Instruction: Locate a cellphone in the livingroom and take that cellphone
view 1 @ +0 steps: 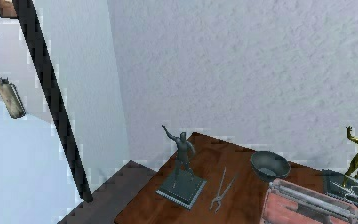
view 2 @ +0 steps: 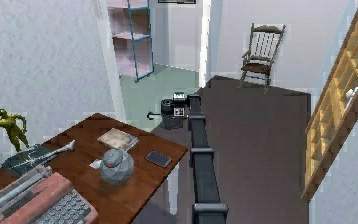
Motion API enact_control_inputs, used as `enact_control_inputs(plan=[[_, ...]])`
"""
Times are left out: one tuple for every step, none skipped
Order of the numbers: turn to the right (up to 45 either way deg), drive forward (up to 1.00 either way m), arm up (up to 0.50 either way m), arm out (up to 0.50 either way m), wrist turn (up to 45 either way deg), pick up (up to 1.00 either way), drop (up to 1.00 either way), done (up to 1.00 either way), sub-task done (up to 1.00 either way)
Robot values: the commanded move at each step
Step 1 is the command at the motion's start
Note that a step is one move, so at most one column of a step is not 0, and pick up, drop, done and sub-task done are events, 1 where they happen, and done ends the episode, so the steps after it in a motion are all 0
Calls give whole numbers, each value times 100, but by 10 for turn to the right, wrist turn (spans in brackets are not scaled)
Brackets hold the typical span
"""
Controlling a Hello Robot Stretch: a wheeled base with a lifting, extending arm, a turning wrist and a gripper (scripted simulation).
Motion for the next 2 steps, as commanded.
enact_control_inputs(plan=[[0,0,-30,0,0,0,0,0,0],[0,0,0,0,0,100,0,0,0]])
